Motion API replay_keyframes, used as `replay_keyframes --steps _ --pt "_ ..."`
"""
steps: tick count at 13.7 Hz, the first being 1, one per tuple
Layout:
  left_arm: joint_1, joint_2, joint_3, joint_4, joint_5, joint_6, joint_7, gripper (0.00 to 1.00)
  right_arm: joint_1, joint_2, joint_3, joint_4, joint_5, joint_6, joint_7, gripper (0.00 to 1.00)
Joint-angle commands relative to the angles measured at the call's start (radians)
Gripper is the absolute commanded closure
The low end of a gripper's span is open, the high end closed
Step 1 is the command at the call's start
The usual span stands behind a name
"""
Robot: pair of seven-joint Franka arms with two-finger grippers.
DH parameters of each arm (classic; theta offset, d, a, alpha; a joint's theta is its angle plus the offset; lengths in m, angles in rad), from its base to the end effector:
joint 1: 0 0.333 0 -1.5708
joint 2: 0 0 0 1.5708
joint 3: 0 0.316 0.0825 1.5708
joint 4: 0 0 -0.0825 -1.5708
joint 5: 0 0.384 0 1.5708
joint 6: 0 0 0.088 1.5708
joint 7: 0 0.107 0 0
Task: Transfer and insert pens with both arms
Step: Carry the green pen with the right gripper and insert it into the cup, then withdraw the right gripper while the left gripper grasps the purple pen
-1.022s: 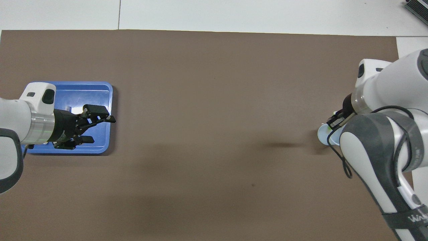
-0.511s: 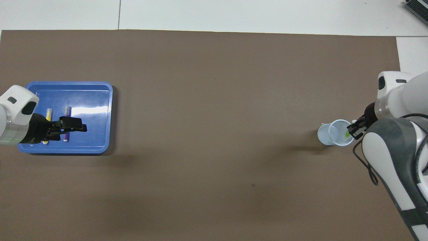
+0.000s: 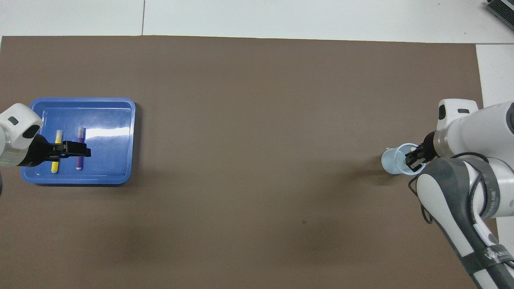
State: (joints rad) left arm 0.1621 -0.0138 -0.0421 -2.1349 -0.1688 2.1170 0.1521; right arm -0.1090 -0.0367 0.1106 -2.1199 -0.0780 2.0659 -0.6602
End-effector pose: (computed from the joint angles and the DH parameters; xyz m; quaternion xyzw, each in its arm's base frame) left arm 0.5336 0.0566 0.4128 0.9970 0.0279 0.0077 0.0713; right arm 0.5322 -0.0029 0.4270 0.9388 0.3424 -0.0200 0.0314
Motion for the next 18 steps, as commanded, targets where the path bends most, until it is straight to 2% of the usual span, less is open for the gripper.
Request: replay_keyframes --steps 1,2,6,9,13,18 --pt "0.040 0.053 -0.005 -0.004 0.041 0.079 0.044 0.00 -0.018 -0.034 0.011 -0.032 -0.019 0.016 -0.016 0.34" --pt "0.049 0.069 -0.007 -0.002 0.049 0.098 0.056 0.00 -0.018 -0.034 0.012 -0.031 -0.019 0.011 -0.019 0.19" --pt "0.062 0.144 -0.005 0.003 0.052 0.182 0.081 0.00 -0.017 -0.034 0.012 -0.016 -0.011 0.005 -0.022 0.00" --pt "0.062 0.184 -0.005 0.006 0.052 0.231 0.086 0.00 0.000 -0.034 0.018 0.027 0.001 -0.027 -0.003 0.00" --pt "0.062 0.232 -0.005 0.021 0.054 0.273 0.093 0.00 0.031 -0.034 0.020 0.047 0.119 -0.033 0.118 0.00" --pt "0.063 0.250 -0.005 0.023 0.054 0.300 0.098 0.03 0.165 -0.034 0.026 0.047 0.161 -0.012 0.357 0.00"
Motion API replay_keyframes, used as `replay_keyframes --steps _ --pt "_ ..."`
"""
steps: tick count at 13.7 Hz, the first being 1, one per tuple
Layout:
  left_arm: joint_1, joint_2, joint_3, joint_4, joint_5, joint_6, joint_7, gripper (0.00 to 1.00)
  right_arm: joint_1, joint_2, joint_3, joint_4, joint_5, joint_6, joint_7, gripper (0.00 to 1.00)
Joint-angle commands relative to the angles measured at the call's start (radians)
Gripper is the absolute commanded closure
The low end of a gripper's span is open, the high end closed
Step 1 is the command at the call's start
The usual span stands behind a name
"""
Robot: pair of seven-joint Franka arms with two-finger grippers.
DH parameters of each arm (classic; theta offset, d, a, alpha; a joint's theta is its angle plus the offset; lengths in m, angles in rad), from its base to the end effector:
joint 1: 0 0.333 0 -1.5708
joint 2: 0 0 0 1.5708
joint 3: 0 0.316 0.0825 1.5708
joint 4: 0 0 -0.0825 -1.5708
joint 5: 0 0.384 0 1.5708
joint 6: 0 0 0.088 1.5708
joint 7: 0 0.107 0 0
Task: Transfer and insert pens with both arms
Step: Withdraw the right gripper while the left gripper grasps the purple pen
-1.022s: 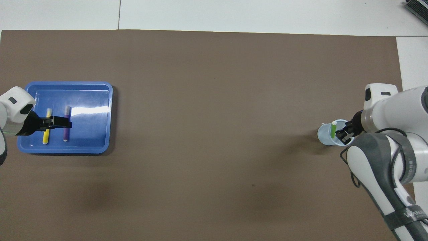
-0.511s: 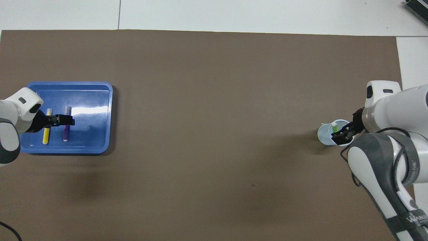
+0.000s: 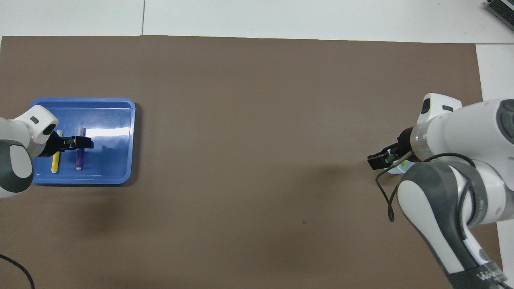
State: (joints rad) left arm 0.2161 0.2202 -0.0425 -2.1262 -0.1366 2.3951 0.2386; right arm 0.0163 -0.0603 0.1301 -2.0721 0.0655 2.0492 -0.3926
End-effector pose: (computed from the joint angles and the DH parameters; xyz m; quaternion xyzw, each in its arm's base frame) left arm 0.5661 0.0986 0.3110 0.9982 0.0171 0.0344 0.0461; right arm 0.5314 0.0828 0.4603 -0.9672 -0.2520 -0.0215 0.0230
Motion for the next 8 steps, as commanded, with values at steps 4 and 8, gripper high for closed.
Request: replay_keyframes --steps 4,8 --pt "0.009 0.036 -0.005 0.012 0.022 0.050 0.013 0.11 0.053 -0.010 0.006 0.001 0.106 -0.007 0.130 0.00" --pt "0.009 0.036 -0.005 0.012 0.022 0.050 0.011 0.39 0.063 -0.007 0.006 0.003 0.165 0.038 0.139 0.00"
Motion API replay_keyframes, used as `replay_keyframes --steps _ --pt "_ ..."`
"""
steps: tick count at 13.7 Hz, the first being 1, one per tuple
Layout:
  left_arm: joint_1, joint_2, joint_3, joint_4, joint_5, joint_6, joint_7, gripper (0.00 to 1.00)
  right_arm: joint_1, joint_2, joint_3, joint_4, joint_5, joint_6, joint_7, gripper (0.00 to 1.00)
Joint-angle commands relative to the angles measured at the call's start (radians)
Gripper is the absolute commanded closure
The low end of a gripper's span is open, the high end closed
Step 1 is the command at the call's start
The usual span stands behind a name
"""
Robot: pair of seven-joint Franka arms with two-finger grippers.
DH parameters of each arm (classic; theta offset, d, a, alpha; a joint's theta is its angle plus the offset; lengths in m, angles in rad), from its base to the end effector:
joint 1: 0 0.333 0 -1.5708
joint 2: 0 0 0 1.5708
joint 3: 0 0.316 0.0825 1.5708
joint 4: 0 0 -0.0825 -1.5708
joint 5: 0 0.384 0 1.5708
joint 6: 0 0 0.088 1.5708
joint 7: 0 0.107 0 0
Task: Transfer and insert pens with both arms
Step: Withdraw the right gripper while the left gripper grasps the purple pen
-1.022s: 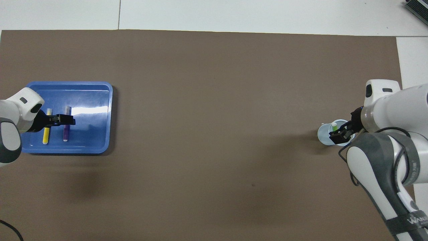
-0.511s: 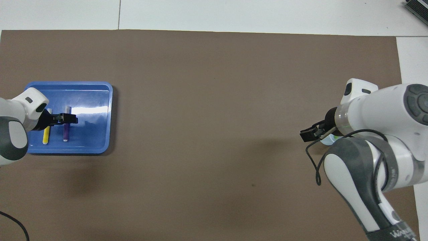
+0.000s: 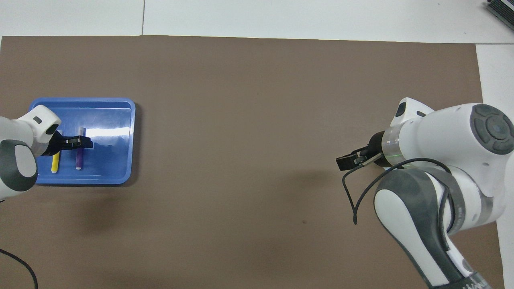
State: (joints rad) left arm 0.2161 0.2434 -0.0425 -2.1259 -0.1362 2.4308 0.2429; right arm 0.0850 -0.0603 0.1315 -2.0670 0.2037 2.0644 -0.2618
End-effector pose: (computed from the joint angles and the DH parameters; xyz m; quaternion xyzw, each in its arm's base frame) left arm 0.5690 0.0998 0.3011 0.9981 0.0164 0.0404 0.0436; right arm 0.5257 0.1274 0.4649 -0.9772 -0.1913 -0.0306 0.0863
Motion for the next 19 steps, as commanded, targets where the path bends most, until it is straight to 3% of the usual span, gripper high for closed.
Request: replay_keyframes --steps 1,3,4,10,17,19 --pt "0.009 0.013 -0.005 0.012 0.021 0.014 0.007 0.52 -0.005 -0.003 0.005 -0.001 0.026 0.026 0.010 0.00" --pt "0.009 0.013 -0.005 0.011 0.021 0.017 0.007 0.79 -0.005 -0.001 0.005 0.001 0.032 0.023 0.045 0.00" --pt "0.009 0.013 -0.005 0.011 0.020 0.017 0.007 0.99 -0.005 -0.001 0.005 0.001 0.037 0.022 0.093 0.00" --pt "-0.004 0.013 -0.008 0.040 0.018 -0.030 -0.031 1.00 0.079 -0.004 0.019 0.001 0.115 0.030 0.399 0.00" --pt "-0.052 -0.029 -0.023 0.244 -0.003 -0.398 -0.345 1.00 0.105 -0.004 0.020 -0.001 0.125 0.059 0.424 0.00" --pt "-0.060 -0.068 -0.026 0.241 -0.113 -0.418 -0.454 1.00 0.105 -0.004 0.019 -0.001 0.126 0.059 0.424 0.00"
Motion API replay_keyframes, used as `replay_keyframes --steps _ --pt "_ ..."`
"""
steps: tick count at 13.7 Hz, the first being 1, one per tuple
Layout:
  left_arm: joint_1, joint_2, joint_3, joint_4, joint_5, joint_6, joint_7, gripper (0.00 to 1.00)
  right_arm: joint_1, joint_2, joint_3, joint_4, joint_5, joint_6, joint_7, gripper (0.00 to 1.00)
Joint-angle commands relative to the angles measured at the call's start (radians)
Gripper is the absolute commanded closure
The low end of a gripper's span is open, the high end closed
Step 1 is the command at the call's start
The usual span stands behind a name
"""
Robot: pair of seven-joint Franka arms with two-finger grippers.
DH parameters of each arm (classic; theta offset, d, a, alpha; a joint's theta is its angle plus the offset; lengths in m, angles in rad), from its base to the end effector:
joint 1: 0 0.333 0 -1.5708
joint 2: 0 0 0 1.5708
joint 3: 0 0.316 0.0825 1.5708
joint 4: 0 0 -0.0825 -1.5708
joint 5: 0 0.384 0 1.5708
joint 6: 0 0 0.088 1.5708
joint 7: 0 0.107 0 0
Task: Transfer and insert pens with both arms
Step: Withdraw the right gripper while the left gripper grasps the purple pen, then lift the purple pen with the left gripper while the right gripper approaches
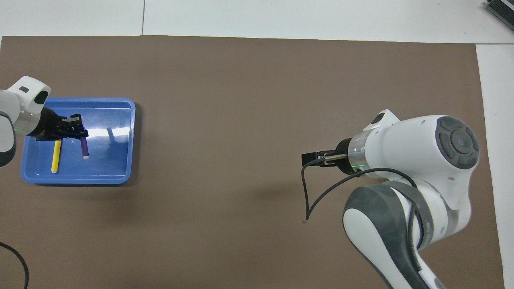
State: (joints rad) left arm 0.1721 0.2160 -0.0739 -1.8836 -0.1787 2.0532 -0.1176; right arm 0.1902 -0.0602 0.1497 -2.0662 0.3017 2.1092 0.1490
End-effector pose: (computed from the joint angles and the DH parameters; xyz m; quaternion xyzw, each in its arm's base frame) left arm 0.6027 0.0517 0.3917 0.9846 0.1508 -0.0239 0.0857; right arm 0.5096 0.1961 0.4704 -0.9901 -0.0242 -0.0184 0.1369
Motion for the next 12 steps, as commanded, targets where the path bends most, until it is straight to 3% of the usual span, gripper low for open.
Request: replay_keyframes --steps 1,9,12 --pt "-0.026 -0.062 0.005 -0.006 -0.103 -0.054 -0.152 1.00 0.000 -0.004 0.002 -0.002 0.028 0.014 0.014 0.00" --pt "-0.123 -0.159 -0.001 -0.020 -0.342 -0.087 -0.680 1.00 0.000 -0.003 0.002 -0.003 0.030 0.015 0.021 0.00" --pt "-0.144 -0.216 -0.001 -0.060 -0.441 -0.071 -0.825 1.00 0.015 0.000 0.001 -0.002 0.138 0.037 0.081 0.00"
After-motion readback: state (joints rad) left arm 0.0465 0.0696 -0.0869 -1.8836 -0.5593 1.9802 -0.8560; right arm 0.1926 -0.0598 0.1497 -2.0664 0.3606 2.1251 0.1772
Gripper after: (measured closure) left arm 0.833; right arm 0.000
